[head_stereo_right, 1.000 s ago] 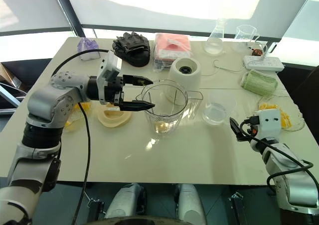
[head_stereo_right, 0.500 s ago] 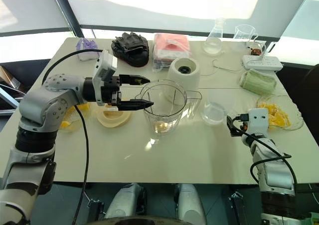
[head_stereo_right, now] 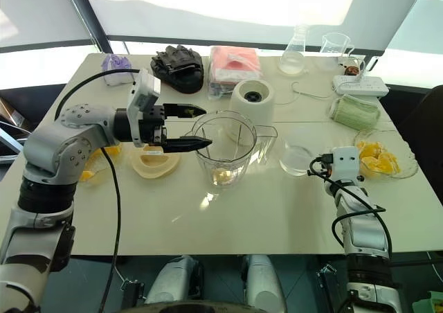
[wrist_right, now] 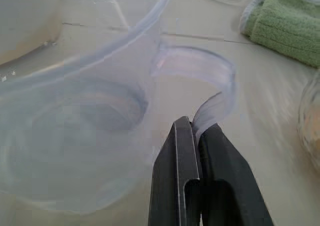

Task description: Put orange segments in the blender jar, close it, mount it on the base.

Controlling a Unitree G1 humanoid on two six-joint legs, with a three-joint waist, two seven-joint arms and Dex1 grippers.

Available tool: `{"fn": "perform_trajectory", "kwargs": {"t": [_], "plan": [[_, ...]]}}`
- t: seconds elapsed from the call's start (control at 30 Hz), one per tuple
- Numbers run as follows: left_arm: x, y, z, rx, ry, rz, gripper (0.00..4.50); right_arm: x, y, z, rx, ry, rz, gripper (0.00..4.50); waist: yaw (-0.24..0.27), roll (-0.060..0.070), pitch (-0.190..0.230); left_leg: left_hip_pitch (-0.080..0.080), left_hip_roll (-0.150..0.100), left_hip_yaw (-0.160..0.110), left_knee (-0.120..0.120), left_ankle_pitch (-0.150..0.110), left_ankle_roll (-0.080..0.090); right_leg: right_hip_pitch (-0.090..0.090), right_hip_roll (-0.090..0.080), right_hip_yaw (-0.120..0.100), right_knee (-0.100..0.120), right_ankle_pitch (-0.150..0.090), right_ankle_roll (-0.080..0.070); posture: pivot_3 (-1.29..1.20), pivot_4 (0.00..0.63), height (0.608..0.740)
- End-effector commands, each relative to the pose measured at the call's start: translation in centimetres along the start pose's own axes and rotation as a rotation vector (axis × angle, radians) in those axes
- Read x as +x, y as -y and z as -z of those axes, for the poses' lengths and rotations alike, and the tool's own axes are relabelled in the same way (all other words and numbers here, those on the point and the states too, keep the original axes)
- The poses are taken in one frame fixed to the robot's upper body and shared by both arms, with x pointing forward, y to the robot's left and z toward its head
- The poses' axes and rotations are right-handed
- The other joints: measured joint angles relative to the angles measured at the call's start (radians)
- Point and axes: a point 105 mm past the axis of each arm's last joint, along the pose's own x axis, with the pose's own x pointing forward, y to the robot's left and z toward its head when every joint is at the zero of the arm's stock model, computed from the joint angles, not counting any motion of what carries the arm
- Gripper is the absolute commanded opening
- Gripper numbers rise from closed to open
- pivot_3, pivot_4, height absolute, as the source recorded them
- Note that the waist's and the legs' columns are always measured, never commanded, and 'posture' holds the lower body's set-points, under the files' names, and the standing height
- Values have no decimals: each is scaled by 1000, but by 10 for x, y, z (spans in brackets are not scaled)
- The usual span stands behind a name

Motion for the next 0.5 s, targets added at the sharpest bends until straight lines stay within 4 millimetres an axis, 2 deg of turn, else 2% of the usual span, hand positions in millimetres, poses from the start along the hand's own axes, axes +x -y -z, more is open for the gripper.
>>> {"fn": "perform_trajectory", "kwargs": {"t": [0.03,0.2,0.4,0.5], "plan": [[-7,1,-9,33,26,-11,4500,0,4,-5,-19,24,17,27,-1,0,0,0,0,0,0,0,0,0,0,0,0,0,0,0,150,740],[-11,1,-7,24,22,-16,4500,-5,9,-17,-24,64,27,27,-1,0,0,0,0,0,0,0,0,0,0,0,0,0,0,0,150,740],[-19,1,-11,19,16,-12,4500,-12,19,-56,-23,156,42,27,-1,2,1,0,0,0,0,0,0,0,0,0,0,0,0,0,150,740],[-29,0,-13,13,8,-19,4500,-19,30,-110,-38,257,28,27,-2,7,4,0,0,0,0,0,0,-1,0,0,0,0,0,0,150,740]]}}
